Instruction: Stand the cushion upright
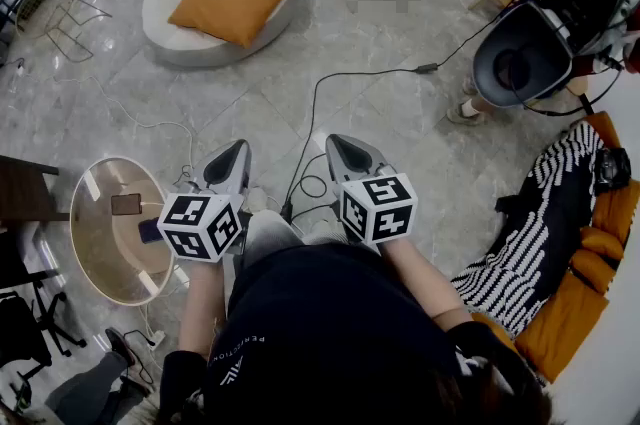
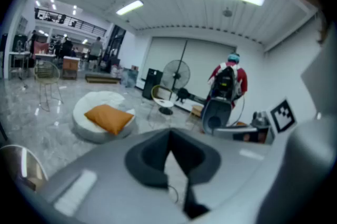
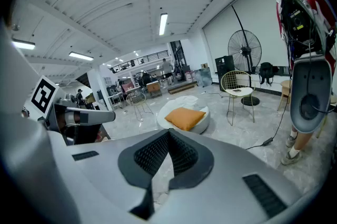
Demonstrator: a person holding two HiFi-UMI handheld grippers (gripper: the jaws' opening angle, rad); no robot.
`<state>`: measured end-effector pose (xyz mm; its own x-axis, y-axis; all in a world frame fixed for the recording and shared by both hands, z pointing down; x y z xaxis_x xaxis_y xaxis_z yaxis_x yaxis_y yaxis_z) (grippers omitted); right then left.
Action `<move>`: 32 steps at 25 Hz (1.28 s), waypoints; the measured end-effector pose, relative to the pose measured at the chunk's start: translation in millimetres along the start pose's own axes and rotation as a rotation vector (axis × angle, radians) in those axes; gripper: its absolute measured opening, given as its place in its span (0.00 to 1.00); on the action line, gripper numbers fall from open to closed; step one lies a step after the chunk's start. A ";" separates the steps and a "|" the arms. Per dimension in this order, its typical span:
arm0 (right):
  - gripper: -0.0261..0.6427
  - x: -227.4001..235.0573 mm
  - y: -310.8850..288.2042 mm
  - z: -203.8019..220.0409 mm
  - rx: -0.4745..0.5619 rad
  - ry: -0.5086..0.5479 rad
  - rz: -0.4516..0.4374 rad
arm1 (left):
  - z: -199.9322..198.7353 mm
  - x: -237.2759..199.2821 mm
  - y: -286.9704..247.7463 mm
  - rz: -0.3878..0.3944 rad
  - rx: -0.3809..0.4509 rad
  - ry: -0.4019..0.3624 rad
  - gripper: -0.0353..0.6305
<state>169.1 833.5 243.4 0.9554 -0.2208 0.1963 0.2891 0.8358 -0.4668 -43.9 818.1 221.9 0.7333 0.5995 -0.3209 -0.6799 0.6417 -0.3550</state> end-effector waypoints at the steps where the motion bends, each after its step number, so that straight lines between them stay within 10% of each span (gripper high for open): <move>1: 0.03 0.7 1.1 0.8 0.002 -0.006 -0.004 | 0.6 1.2 0.2 -0.004 -0.002 0.000 0.06; 15: 0.03 16.7 -10.6 10.8 -0.054 -0.069 0.021 | 11.3 -10.3 -12.1 -0.023 -0.067 0.038 0.07; 32: 0.03 7.5 -133.3 -43.4 -0.086 -0.096 0.058 | -49.2 -130.9 -72.4 -0.021 -0.060 0.064 0.07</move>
<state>140.4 698.6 269.7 0.9616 -0.1213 0.2463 0.2420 0.7983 -0.5514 -90.4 669.6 246.4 0.7478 0.5528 -0.3678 -0.6639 0.6231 -0.4134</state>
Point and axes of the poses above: the fingertips, and each gripper's own axes: y backward along the fingers, x to its right, z out of its underside, the point moved 7 cm from there along y, backward along the fingers, and after that the axes turned 8 degrees about z, right-handed, at the moved point
